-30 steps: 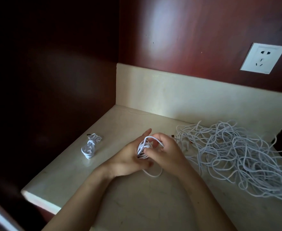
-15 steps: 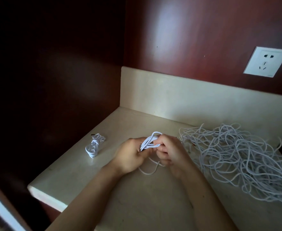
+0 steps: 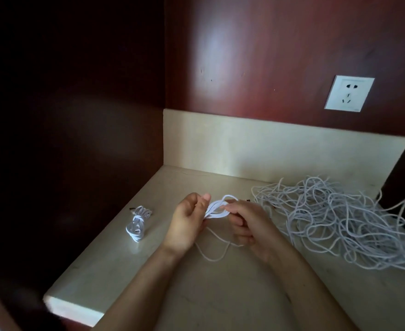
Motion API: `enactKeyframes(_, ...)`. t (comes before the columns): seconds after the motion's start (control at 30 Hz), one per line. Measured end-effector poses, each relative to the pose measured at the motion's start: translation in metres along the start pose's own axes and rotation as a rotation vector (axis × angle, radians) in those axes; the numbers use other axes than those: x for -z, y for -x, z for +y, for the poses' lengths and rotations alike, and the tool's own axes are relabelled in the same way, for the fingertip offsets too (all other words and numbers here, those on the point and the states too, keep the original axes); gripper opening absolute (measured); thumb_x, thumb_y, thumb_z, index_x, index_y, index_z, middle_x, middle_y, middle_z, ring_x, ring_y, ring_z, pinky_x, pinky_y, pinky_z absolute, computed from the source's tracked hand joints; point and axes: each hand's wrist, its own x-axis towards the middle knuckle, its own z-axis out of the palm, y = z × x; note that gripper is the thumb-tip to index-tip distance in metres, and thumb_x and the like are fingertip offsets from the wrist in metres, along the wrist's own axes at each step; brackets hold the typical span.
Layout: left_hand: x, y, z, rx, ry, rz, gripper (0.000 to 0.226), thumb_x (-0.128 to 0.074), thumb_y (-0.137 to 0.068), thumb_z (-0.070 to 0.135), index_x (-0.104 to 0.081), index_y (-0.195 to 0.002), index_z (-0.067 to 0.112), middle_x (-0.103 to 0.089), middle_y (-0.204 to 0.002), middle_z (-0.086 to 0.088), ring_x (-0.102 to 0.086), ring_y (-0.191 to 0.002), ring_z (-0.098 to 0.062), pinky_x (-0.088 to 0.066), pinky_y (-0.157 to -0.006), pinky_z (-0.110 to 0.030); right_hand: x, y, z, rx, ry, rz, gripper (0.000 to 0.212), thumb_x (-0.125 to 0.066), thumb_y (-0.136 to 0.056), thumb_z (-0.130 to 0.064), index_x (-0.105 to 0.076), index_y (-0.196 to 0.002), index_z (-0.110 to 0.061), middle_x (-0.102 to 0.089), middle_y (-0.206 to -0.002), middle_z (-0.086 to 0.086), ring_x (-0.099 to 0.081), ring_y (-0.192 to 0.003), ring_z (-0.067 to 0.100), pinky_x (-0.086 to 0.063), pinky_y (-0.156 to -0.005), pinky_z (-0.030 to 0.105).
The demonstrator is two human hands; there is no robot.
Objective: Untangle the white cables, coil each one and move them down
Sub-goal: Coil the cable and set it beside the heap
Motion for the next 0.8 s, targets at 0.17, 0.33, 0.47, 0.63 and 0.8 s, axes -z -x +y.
enactKeyframes(0.17, 0.003, 0.002, 0.002, -0.064, -0.129, -0.018, 0.036, -0.051, -0.100, 0.020, -0.040, -0.066, 0.015, -0.040, -0.046, 0.017, -0.034, -0.049, 0.002, -0.033, -0.052, -0.015, 0.010, 0.004, -0.001, 0.120, 0.051, 0.054, 0.010, -0.061, -0.093, -0.014, -0.067, -0.085, -0.013, -0.022, -0.051, -0.006, -0.016, -0.040, 0.005, -0.012, -0.039, 0.013)
enactKeyframes(0.33, 0.003, -0.001, 0.002, -0.039, -0.140, -0.027, 0.038, -0.053, -0.099, 0.018, -0.039, -0.064, 0.013, -0.037, -0.049, 0.014, -0.033, -0.046, 0.003, -0.031, -0.050, -0.014, 0.014, 0.003, 0.000, 0.240, 0.045, 0.090, 0.013, -0.063, -0.091, -0.013, -0.068, -0.079, -0.010, -0.027, -0.045, -0.005, -0.020, -0.039, 0.006, -0.018, -0.037, 0.014)
enactKeyframes(0.47, 0.001, 0.004, 0.005, 0.043, -0.022, -0.269, 0.038, -0.046, -0.102, 0.018, -0.042, -0.067, 0.006, -0.037, -0.043, 0.003, -0.030, -0.035, -0.006, -0.027, -0.039, -0.017, 0.010, 0.000, 0.005, 0.283, 0.121, 0.161, 0.014, -0.061, -0.094, -0.012, -0.070, -0.084, -0.010, -0.056, -0.050, -0.010, -0.047, -0.043, 0.001, -0.036, -0.043, 0.013)
enactKeyframes(0.63, -0.002, 0.006, 0.018, 0.004, 0.127, -0.082, 0.038, -0.045, -0.101, 0.015, -0.041, -0.063, 0.011, -0.041, -0.040, 0.008, -0.036, -0.036, -0.001, -0.031, -0.040, -0.013, 0.008, -0.006, 0.019, 0.359, 0.562, 0.088, 0.016, -0.064, -0.092, -0.022, -0.077, -0.086, -0.015, -0.075, -0.082, -0.003, -0.069, -0.078, 0.007, -0.050, -0.071, 0.025)
enactKeyframes(0.8, 0.010, -0.006, 0.005, -0.020, 0.116, 0.176, 0.040, -0.053, -0.100, 0.028, -0.036, -0.065, 0.017, -0.036, -0.049, 0.012, -0.034, -0.046, -0.007, -0.034, -0.047, -0.024, 0.001, 0.000, 0.022, 0.414, 0.852, -0.114, 0.023, -0.055, -0.092, -0.033, -0.074, -0.082, -0.030, -0.074, -0.083, -0.010, -0.067, -0.081, 0.003, -0.048, -0.082, 0.025)
